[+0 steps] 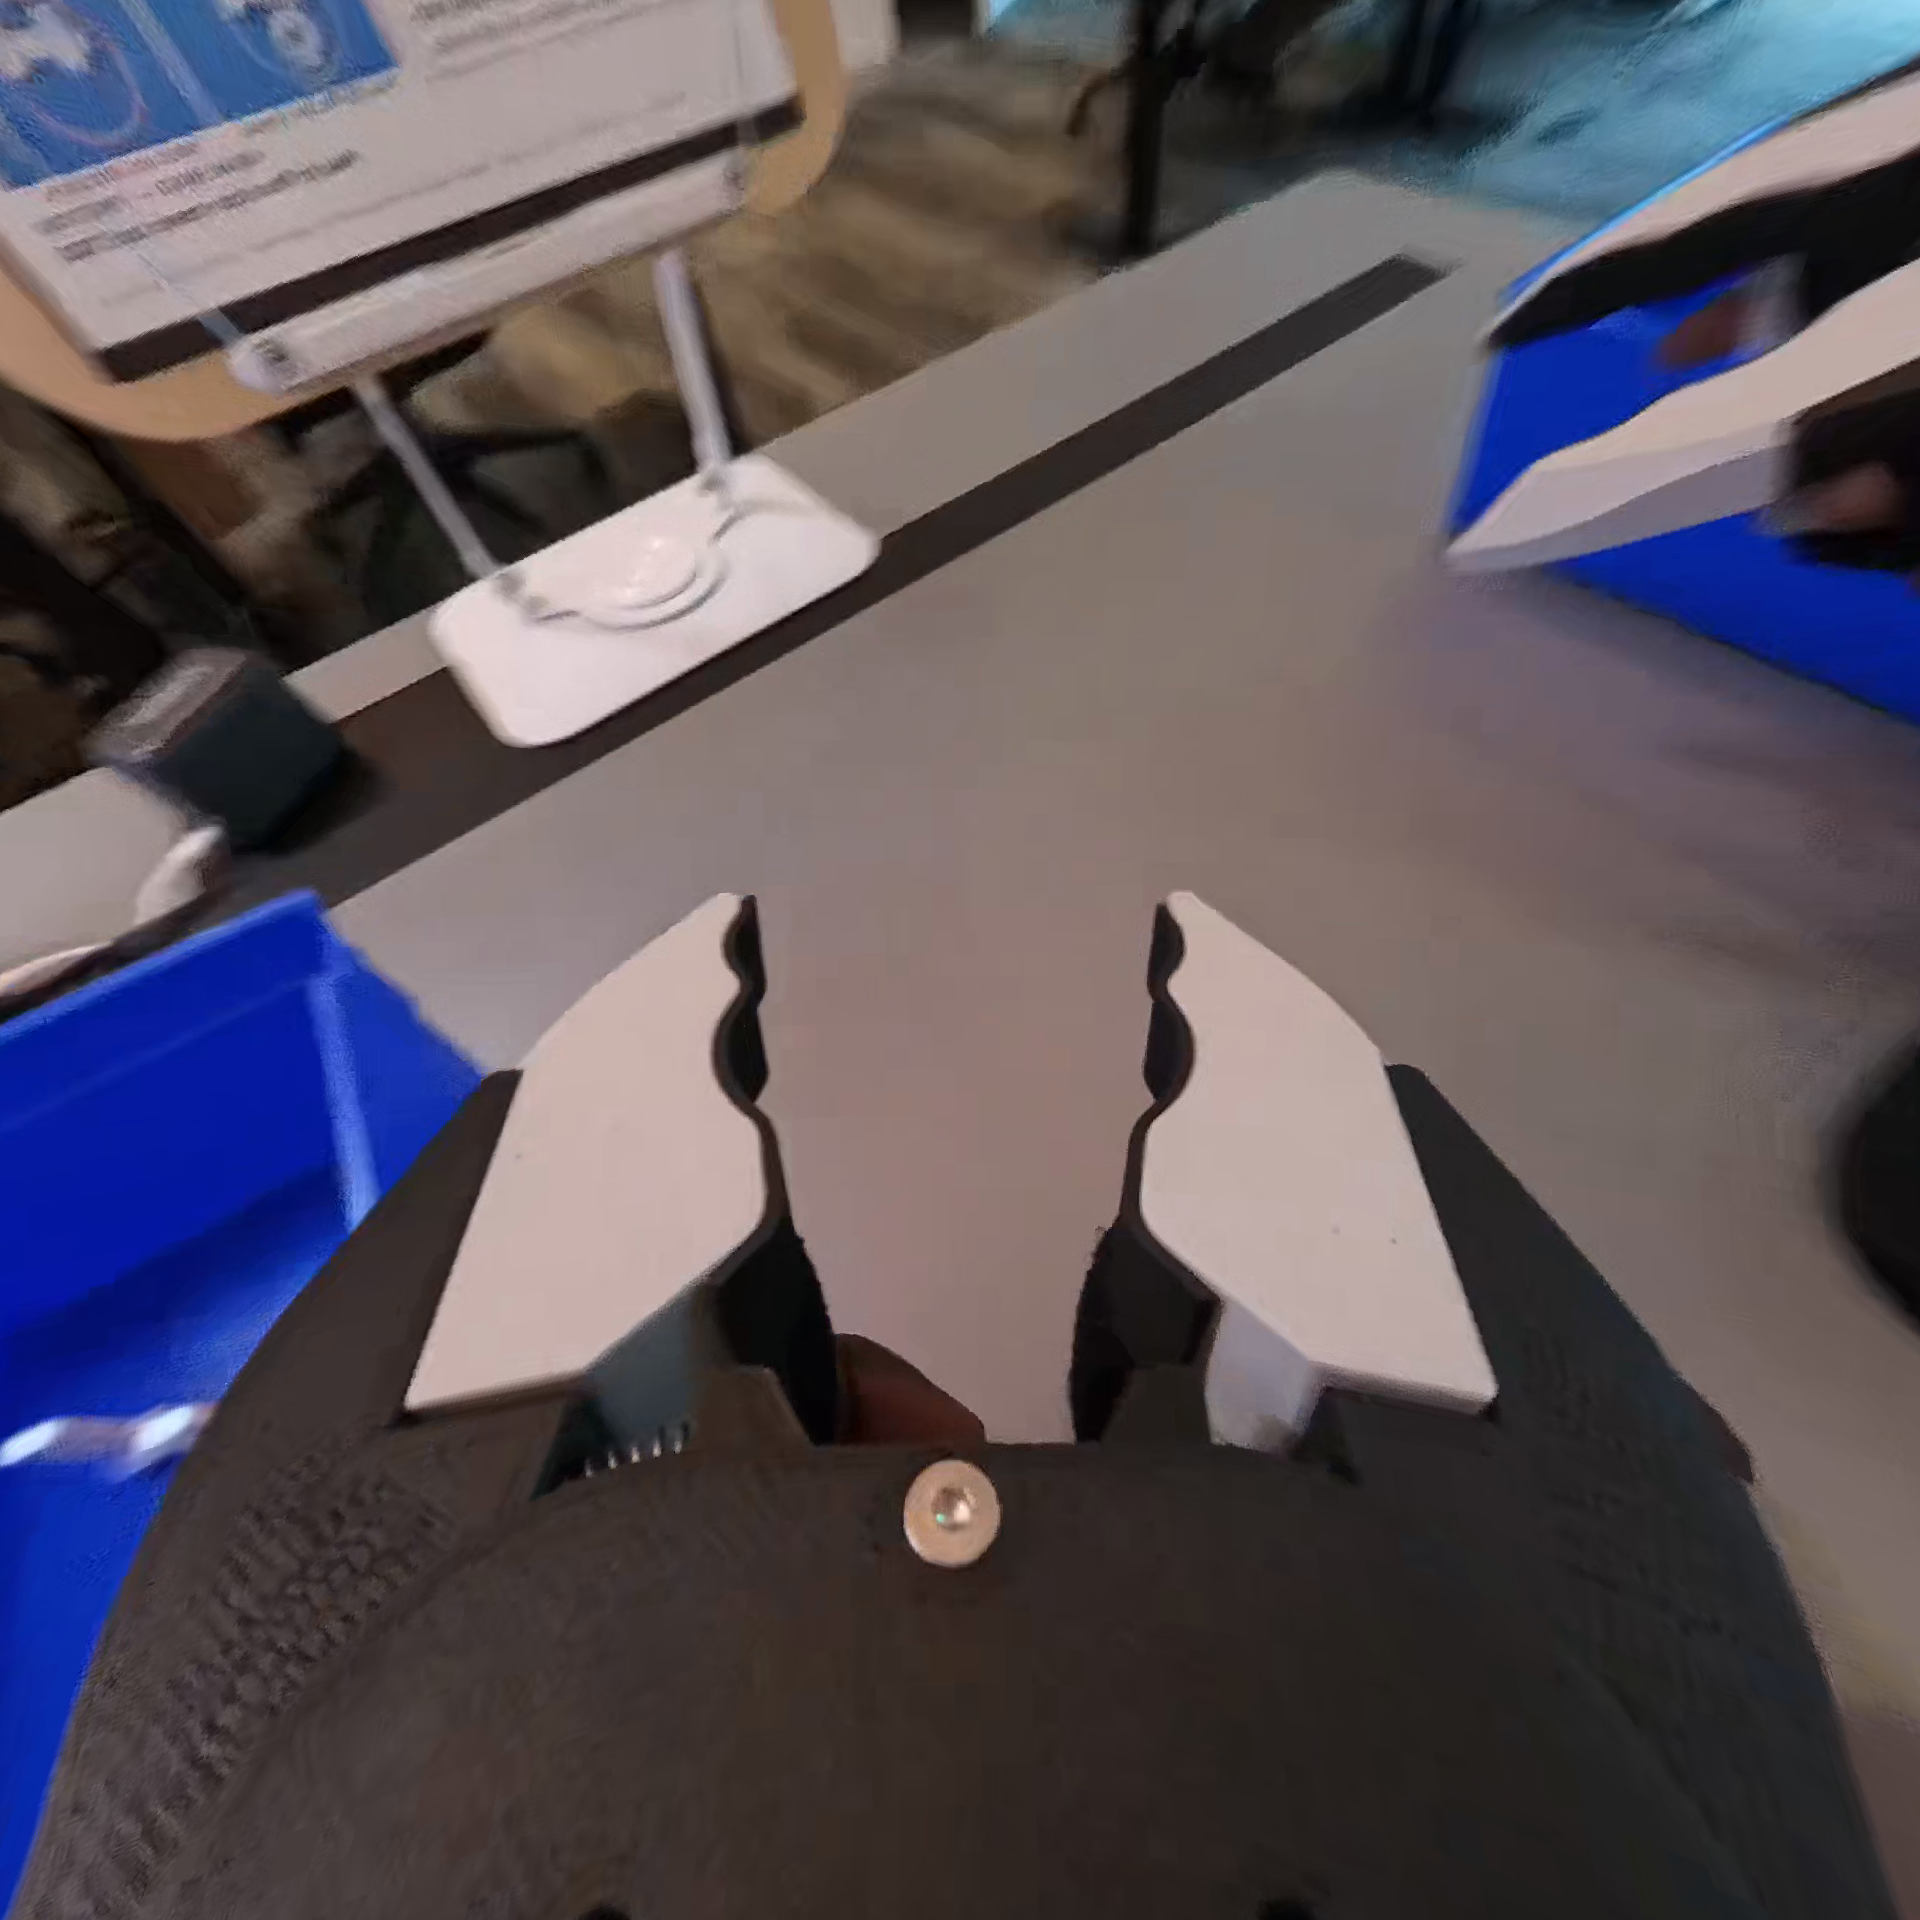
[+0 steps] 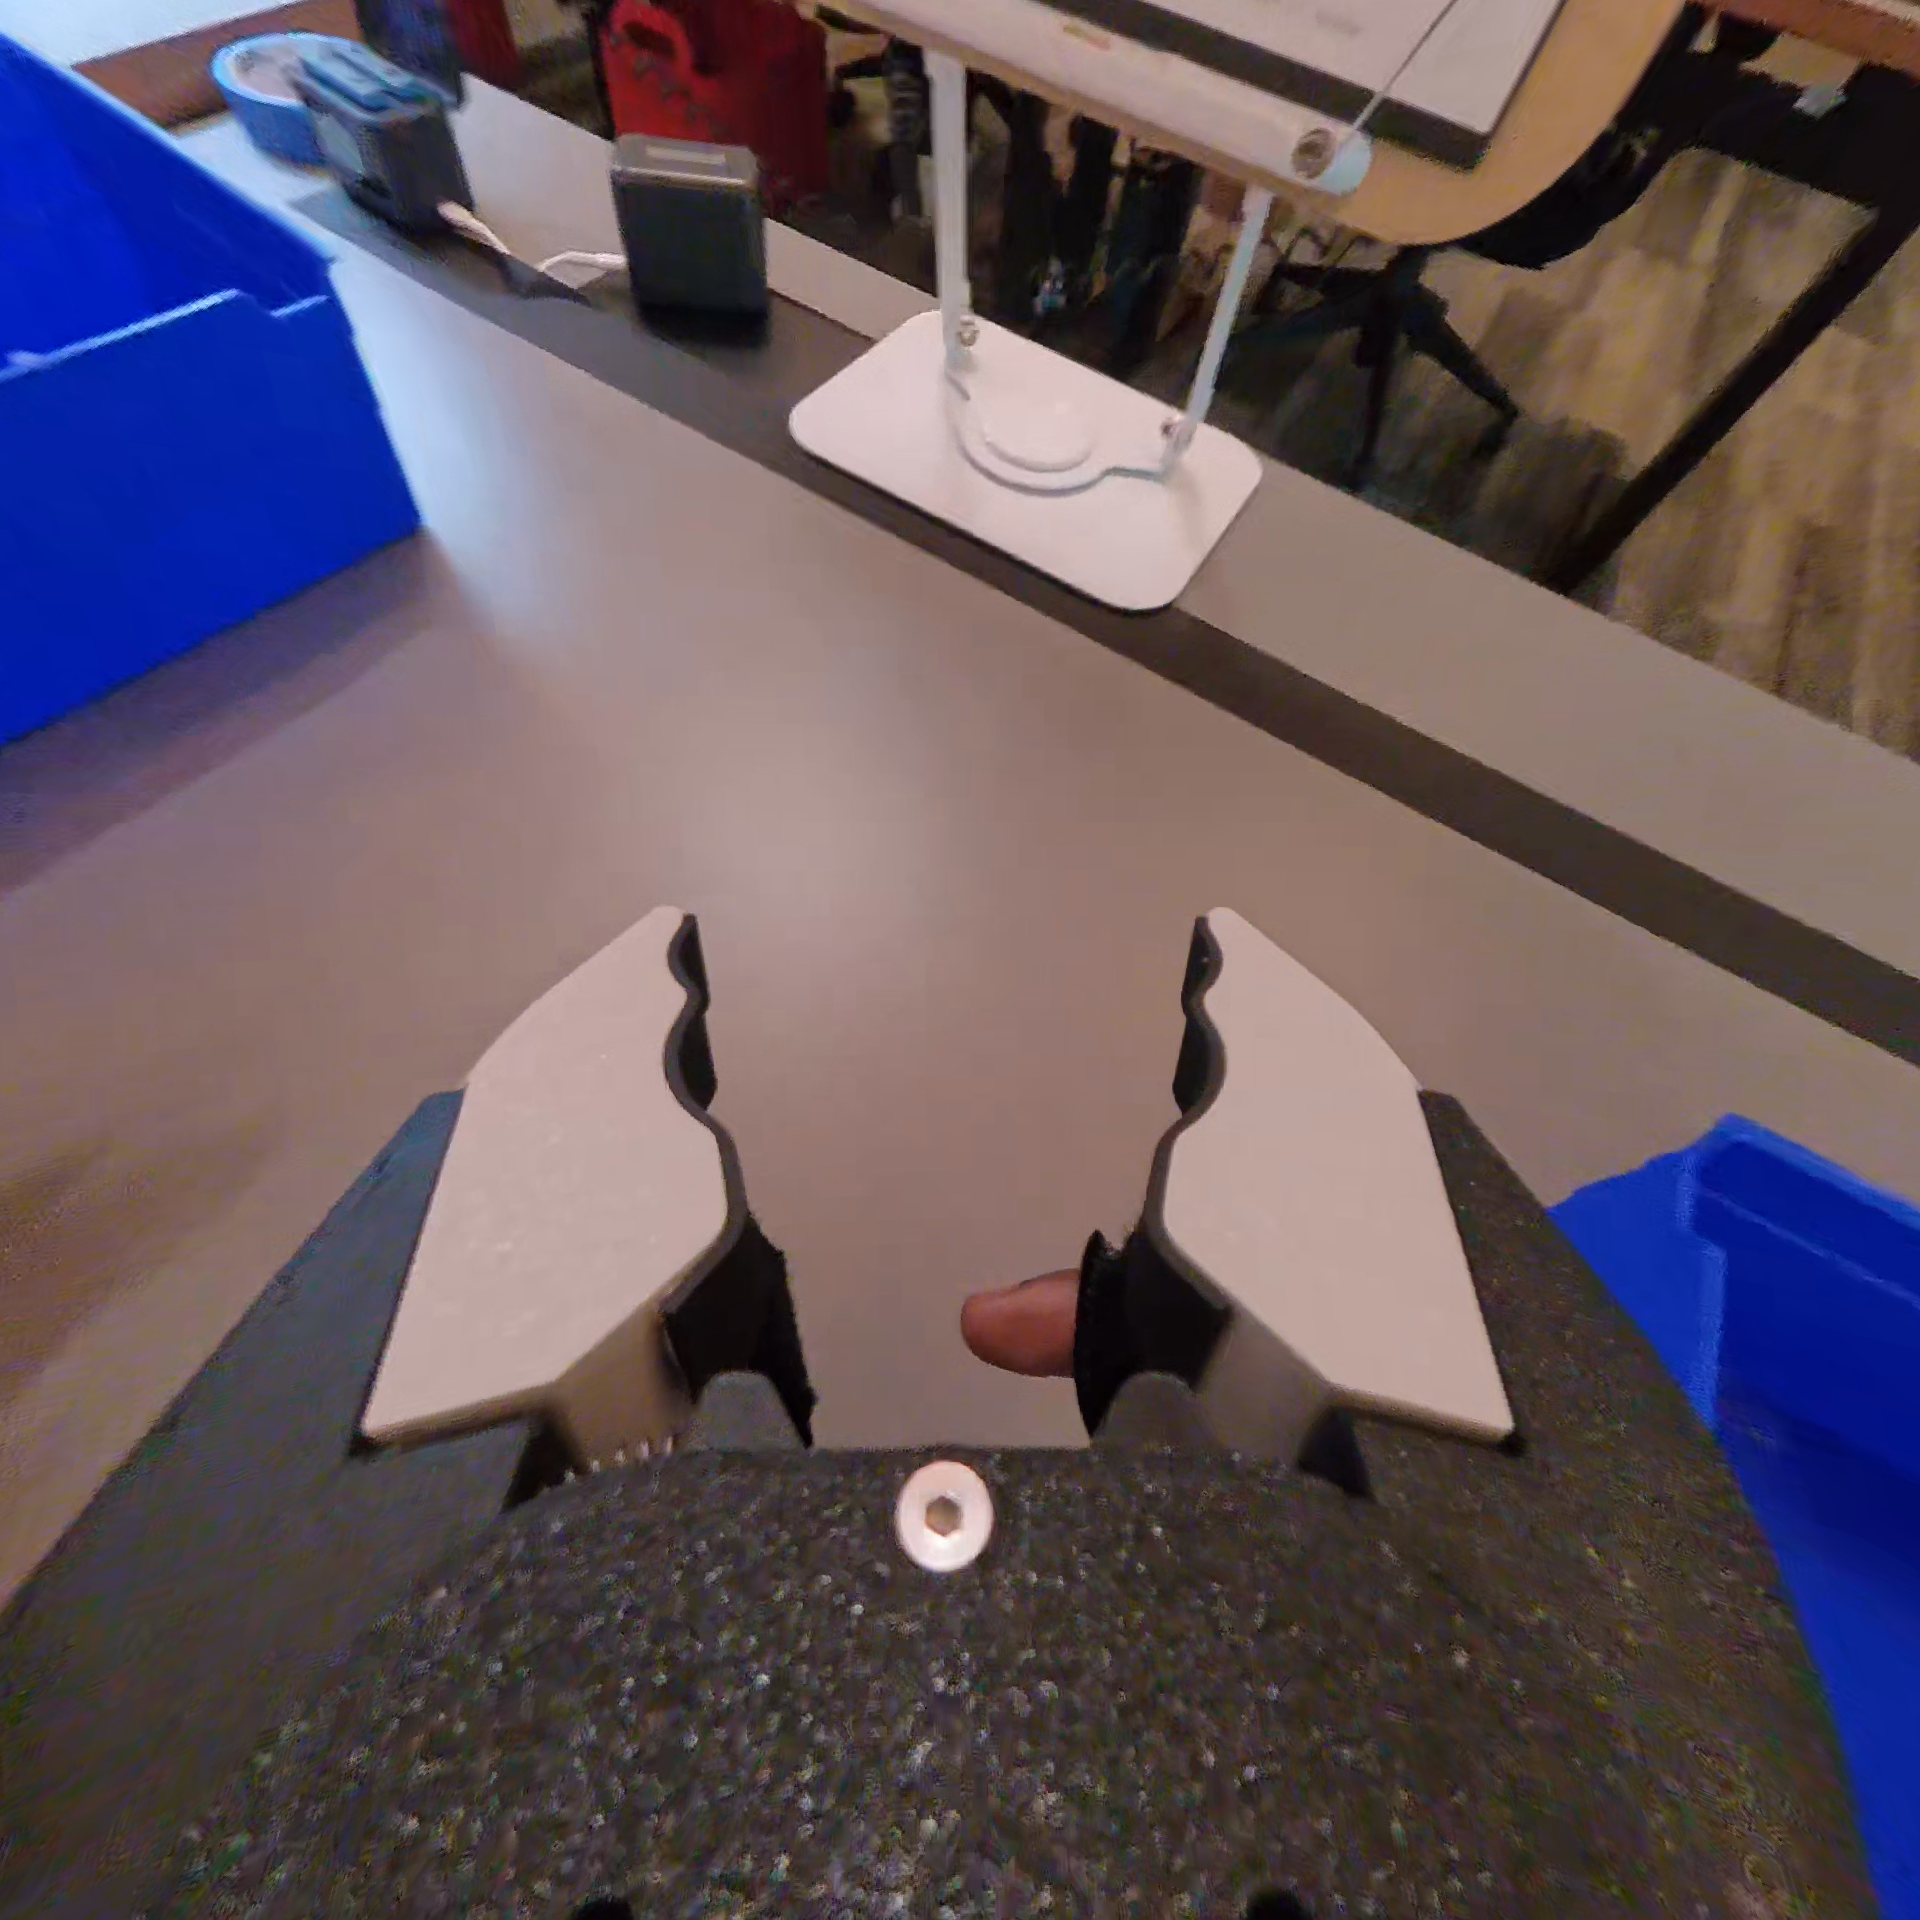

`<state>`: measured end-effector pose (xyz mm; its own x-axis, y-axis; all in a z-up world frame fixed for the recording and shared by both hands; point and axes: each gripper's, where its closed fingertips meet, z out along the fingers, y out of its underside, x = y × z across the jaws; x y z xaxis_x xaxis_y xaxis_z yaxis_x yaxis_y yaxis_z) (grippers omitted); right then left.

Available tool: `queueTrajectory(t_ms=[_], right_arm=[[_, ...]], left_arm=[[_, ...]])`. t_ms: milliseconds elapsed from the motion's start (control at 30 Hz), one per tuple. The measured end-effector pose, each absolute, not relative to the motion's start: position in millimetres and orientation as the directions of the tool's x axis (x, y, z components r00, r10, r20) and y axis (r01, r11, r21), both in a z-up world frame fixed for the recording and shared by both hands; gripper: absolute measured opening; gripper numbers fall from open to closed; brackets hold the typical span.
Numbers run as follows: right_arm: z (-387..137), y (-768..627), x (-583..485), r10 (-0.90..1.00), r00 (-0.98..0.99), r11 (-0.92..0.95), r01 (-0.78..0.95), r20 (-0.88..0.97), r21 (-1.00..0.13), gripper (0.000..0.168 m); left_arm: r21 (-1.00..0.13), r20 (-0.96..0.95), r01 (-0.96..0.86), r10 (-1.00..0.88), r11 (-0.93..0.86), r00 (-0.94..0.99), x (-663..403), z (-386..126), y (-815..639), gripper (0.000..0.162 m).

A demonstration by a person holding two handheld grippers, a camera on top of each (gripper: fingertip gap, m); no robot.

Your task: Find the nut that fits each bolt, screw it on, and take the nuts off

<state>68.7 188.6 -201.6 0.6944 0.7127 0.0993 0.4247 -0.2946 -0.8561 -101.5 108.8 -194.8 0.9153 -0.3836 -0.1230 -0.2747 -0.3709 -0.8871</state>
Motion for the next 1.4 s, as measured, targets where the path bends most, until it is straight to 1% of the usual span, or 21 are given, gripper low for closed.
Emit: queueTrajectory(t_ms=[33, 67, 133, 200, 233, 267, 333, 400, 433, 467, 500, 533, 567, 600, 633, 767, 833, 933, 1000, 1233, 1400], right_arm=[[-198.6, 198.3, 71.9, 0.687, 0.714, -0.286, 0.433, 0.132, -0.855, 0.090], [-194.4, 203.6, 77.1, 0.660, 0.733, -0.270, 0.434, 0.163, -0.860, 0.090], [-190.3, 203.7, 99.5, 0.591, 0.773, -0.261, 0.455, 0.232, -0.852, 0.091], [-196.1, 196.4, 146.2, 0.477, 0.802, -0.297, 0.532, 0.359, -0.793, 0.091], [-202.1, 188.9, 175.4, 0.422, 0.807, -0.345, 0.564, 0.413, -0.750, 0.088], [-210.3, 179.3, 205.6, 0.375, 0.814, -0.413, 0.576, 0.444, -0.705, 0.088], [-227.7, 157.0, 258.8, 0.306, 0.842, -0.552, 0.537, 0.444, -0.638, 0.083], [-248.8, 131.9, 293.3, 0.290, 0.870, -0.673, 0.482, 0.399, -0.561, 0.078], [-259.0, 121.3, 304.7, 0.291, 0.874, -0.717, 0.469, 0.390, -0.516, 0.075], [-269.3, 112.4, 309.8, 0.310, 0.874, -0.745, 0.468, 0.374, -0.475, 0.067], [-280.2, 105.2, 307.6, 0.350, 0.873, -0.759, 0.476, 0.338, -0.444, 0.058], [-287.0, 101.5, 302.3, 0.385, 0.873, -0.758, 0.485, 0.301, -0.436, 0.040], [-288.9, 100.9, 298.0, 0.398, 0.873, -0.751, 0.487, 0.283, -0.445, 0.025], [-289.8, 101.0, 295.2, 0.406, 0.870, -0.745, 0.492, 0.280, -0.450, 0.013], [-289.9, 102.4, 293.3, 0.408, 0.866, -0.740, 0.499, 0.290, -0.451, 0.009], [-289.6, 108.5, 280.4, 0.397, 0.875, -0.730, 0.485, 0.279, -0.482, 0.008], [-289.1, 110.5, 277.4, 0.387, 0.877, -0.728, 0.481, 0.285, -0.489, 0.008], [-288.7, 112.4, 272.4, 0.382, 0.882, -0.723, 0.472, 0.278, -0.505, 0.008], [-288.5, 112.9, 267.5, 0.388, 0.881, -0.714, 0.473, 0.270, -0.517, 0.008], [-287.5, 114.9, 241.6, 0.424, 0.881, -0.682, 0.463, 0.208, -0.566, 0.009], [-285.7, 118.7, 223.3, 0.430, 0.886, -0.653, 0.439, 0.175, -0.617, 0.010]], left_arm=[[-0.864, -0.205, -0.323, -0.318, -0.385, 0.926, -112.9, -192.9, 117.7, 0.077], [-0.856, -0.296, -0.371, -0.249, -0.359, 0.922, -124.0, -185.0, 121.2, 0.081], [-0.848, -0.358, -0.394, -0.167, -0.353, 0.919, -141.0, -176.6, 111.5, 0.081], [-0.837, -0.338, -0.362, -0.133, -0.410, 0.932, -161.1, -182.3, 88.6, 0.081], [-0.832, -0.334, -0.348, -0.111, -0.433, 0.936, -174.2, -185.9, 74.7, 0.080], [-0.826, -0.327, -0.333, -0.093, -0.456, 0.940, -187.6, -190.7, 60.1, 0.077], [-0.826, -0.273, -0.274, -0.074, -0.493, 0.959, -208.1, -201.8, 33.1, 0.072], [-0.821, -0.200, -0.215, -0.086, -0.528, 0.976, -217.3, -215.2, 12.5, 0.067], [-0.813, -0.185, -0.201, -0.086, -0.547, 0.979, -221.7, -222.2, 5.0, 0.065], [-0.810, -0.169, -0.189, -0.089, -0.556, 0.982, -224.0, -228.9, 0.3, 0.063], [-0.804, -0.142, -0.173, -0.099, -0.569, 0.985, -224.2, -237.0, -2.4, 0.059], [-0.792, -0.106, -0.156, -0.119, -0.590, 0.987, -221.6, -246.3, -4.2, 0.056], [-0.781, -0.071, -0.146, -0.146, -0.608, 0.987, -216.9, -254.9, -4.8, 0.051], [-0.773, -0.049, -0.144, -0.167, -0.618, 0.985, -212.7, -261.8, -4.2, 0.046], [-0.771, -0.058, -0.145, -0.158, -0.620, 0.986, -213.9, -266.4, -1.6, 0.045], [-0.778, -0.131, -0.192, -0.144, -0.598, 0.981, -215.6, -267.3, 6.8, 0.017], [-0.786, -0.125, -0.205, -0.175, -0.583, 0.977, -205.0, -267.2, 10.5, 0.020], [-0.778, -0.199, -0.267, -0.180, -0.569, 0.963, -200.4, -267.9, 13.6, 0.018], [-0.781, -0.212, -0.282, -0.188, -0.558, 0.959, -196.9, -268.0, 14.4, 0.017], [-0.817, -0.141, -0.243, -0.228, -0.523, 0.963, -183.9, -267.3, 16.2, 0.018], [-0.824, -0.145, -0.254, -0.243, -0.507, 0.959, -178.7, -267.5, 20.3, 0.019]])
